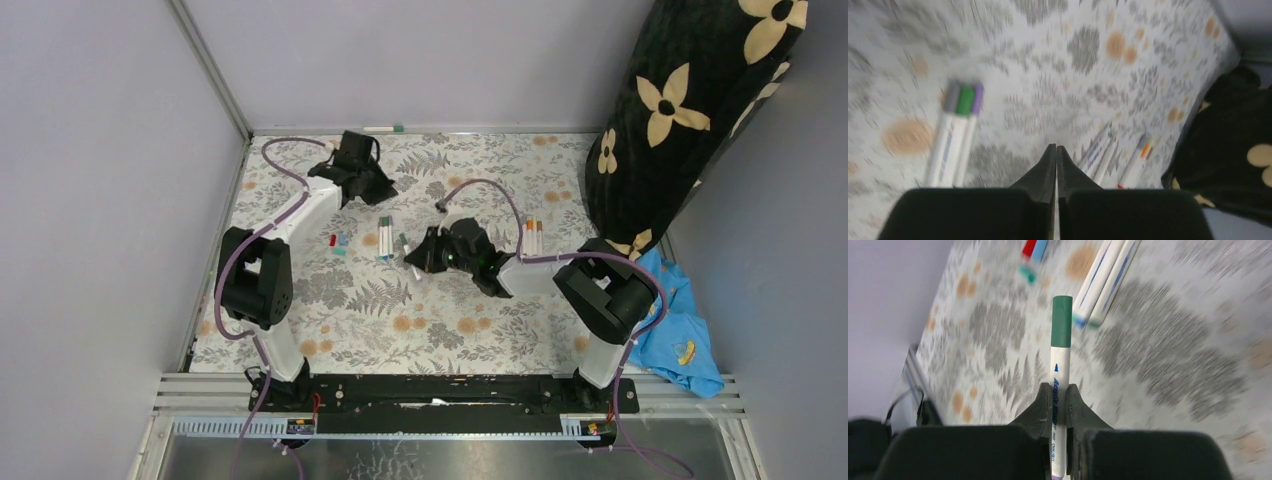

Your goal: Open the pen caps

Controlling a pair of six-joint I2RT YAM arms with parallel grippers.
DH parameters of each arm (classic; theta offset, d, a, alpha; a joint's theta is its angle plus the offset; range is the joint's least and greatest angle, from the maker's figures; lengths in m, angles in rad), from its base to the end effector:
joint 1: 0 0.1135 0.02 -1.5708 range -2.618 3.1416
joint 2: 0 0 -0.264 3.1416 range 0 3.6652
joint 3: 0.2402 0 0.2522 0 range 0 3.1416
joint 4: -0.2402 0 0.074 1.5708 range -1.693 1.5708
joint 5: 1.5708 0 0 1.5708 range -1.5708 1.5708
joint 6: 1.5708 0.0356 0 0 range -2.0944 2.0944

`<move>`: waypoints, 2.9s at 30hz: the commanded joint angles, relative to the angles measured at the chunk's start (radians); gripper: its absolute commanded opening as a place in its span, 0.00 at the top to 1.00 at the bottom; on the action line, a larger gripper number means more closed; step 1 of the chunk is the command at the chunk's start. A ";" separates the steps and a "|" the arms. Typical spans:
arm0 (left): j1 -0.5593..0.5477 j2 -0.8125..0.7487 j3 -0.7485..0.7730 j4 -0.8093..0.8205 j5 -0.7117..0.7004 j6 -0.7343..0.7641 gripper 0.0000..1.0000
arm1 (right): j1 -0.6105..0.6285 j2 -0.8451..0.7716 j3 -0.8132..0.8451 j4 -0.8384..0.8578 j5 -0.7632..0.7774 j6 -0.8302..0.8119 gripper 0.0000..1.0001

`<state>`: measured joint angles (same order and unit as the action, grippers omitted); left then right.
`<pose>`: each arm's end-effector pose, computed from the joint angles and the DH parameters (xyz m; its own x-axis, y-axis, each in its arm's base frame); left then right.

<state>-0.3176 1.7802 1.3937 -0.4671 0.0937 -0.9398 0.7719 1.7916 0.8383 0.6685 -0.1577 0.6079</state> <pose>0.3755 -0.1269 0.2525 -0.7206 -0.6093 -0.3308 -0.3602 0.7367 -0.5723 0.2636 0.2644 0.1754 -0.6204 0.1833 -0.7626 -0.5391 0.6066 0.5844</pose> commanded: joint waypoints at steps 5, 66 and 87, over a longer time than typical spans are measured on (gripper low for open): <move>0.055 0.009 0.055 0.206 -0.116 -0.008 1.00 | 0.076 -0.070 -0.066 0.008 -0.074 0.029 1.00; 0.030 -0.250 -0.339 0.261 0.261 0.056 0.66 | -0.010 -0.032 0.243 -0.182 -0.092 -0.089 1.00; 0.029 -0.228 -0.316 0.249 0.218 0.085 0.77 | -0.009 -0.033 0.208 -0.152 -0.107 -0.066 1.00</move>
<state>-0.2890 1.5429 1.0561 -0.2440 0.3248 -0.8772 0.7685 1.7725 1.0374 0.4614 -0.2398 0.5312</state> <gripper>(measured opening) 0.289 0.077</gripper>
